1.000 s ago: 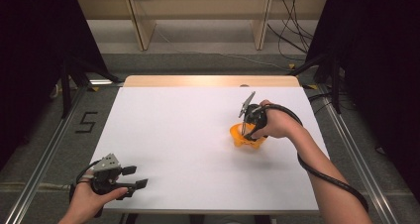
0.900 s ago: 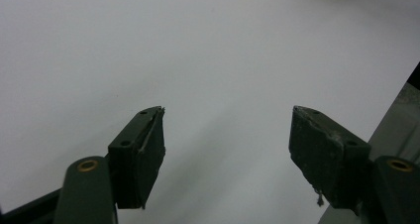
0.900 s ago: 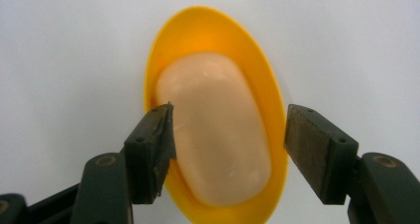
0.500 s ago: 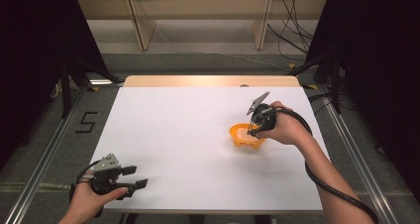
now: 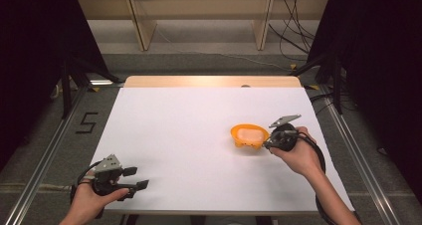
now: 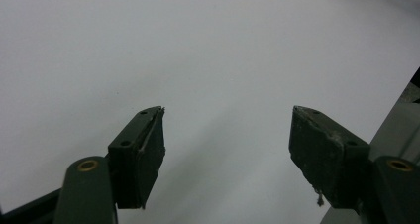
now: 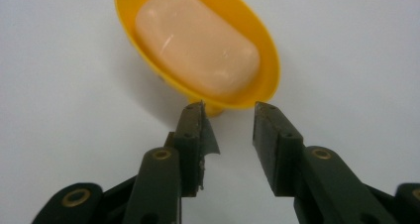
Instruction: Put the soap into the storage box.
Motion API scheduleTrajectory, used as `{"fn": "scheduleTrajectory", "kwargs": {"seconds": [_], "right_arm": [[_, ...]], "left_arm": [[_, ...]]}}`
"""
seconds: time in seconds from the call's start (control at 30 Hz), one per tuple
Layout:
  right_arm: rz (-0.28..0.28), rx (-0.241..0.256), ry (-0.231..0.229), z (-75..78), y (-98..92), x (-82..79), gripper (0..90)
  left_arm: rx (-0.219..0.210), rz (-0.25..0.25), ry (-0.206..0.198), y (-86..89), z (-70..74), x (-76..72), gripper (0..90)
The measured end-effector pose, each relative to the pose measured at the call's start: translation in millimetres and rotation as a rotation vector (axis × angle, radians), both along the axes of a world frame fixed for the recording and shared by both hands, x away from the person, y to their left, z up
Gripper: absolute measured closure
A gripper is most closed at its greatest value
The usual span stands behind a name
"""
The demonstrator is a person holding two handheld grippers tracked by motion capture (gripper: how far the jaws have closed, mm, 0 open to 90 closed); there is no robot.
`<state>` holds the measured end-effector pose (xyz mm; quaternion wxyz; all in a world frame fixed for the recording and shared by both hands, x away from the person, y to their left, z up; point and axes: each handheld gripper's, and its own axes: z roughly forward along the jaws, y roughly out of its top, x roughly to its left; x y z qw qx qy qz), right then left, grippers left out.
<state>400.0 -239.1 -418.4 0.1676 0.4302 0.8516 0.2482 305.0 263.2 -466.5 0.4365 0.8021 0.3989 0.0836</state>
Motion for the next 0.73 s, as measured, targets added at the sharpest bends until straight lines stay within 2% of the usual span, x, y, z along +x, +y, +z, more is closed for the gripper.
{"fn": "scheduleTrajectory", "kwargs": {"seconds": [0.13,0.2,0.4,0.5,0.53,0.57,0.6,0.63,0.73], "right_arm": [[-0.055,0.055,-0.015,-14.9,-5.4,-12.2,63.5],[-0.081,0.071,-0.025,-22.3,-6.6,-17.8,63.5],[-0.14,0.11,-0.032,-32.3,-13.5,-27.2,63.6],[-0.147,0.147,-0.012,-37.3,-14.6,-28.6,63.6],[-0.144,0.167,0.015,-37.8,-14.2,-28.1,63.5],[-0.134,0.157,-0.022,-39.4,-14.3,-26.8,63.6],[-0.167,0.169,0.002,-38.3,-10.8,-29.4,63.3],[-0.146,0.155,-0.011,-38.2,-12.3,-28.1,63.0],[-0.143,0.16,-0.011,-40.1,-12.2,-27.4,61.8]], "left_arm": [[-0.001,0.0,0.003,-0.1,-0.6,0.3,29.7],[0.012,0.002,0.003,0.3,-0.7,0.3,29.7],[-0.003,-0.005,0.002,-0.4,-0.4,0.5,29.7],[0.001,-0.006,0.004,-0.5,-0.4,0.8,29.7],[0.007,-0.01,0.004,-0.3,-0.5,1.0,29.7],[0.003,-0.009,0.005,-0.9,-0.6,0.9,29.7],[0.003,-0.009,0.005,-1.0,-0.6,0.9,29.7],[0.003,-0.008,0.005,-1.0,-0.6,0.9,29.7],[0.009,-0.009,0.005,-0.2,-0.5,1.2,29.7]]}}
